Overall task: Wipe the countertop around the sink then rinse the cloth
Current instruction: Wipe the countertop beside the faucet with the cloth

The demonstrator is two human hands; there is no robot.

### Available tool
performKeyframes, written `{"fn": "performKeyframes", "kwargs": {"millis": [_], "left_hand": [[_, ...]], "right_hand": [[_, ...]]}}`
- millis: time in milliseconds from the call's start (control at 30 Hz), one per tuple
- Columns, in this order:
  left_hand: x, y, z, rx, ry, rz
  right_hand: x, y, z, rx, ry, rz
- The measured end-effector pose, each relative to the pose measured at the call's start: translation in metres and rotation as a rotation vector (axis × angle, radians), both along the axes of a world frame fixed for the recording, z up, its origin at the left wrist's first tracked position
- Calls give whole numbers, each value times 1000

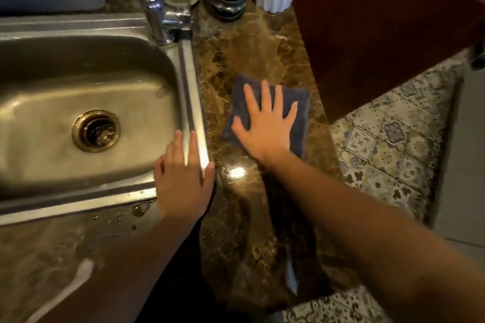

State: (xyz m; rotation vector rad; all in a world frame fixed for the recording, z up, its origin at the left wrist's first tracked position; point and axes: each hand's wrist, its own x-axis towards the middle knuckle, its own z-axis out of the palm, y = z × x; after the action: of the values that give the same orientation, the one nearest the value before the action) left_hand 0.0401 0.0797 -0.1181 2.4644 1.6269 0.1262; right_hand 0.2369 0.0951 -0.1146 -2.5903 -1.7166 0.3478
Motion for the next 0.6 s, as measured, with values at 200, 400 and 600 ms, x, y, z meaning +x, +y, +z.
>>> {"fn": "performKeyframes", "kwargs": {"millis": [200,400,600], "left_hand": [[2,-2,3,-9,47,-9],[4,-3,-1,-19,16,6],[4,-3,-4,14,7,-8]], "right_hand": [[11,104,-3,25,1,-51],[19,91,3,16,-35,158],[51,-48,14,-27,-28,436]]}}
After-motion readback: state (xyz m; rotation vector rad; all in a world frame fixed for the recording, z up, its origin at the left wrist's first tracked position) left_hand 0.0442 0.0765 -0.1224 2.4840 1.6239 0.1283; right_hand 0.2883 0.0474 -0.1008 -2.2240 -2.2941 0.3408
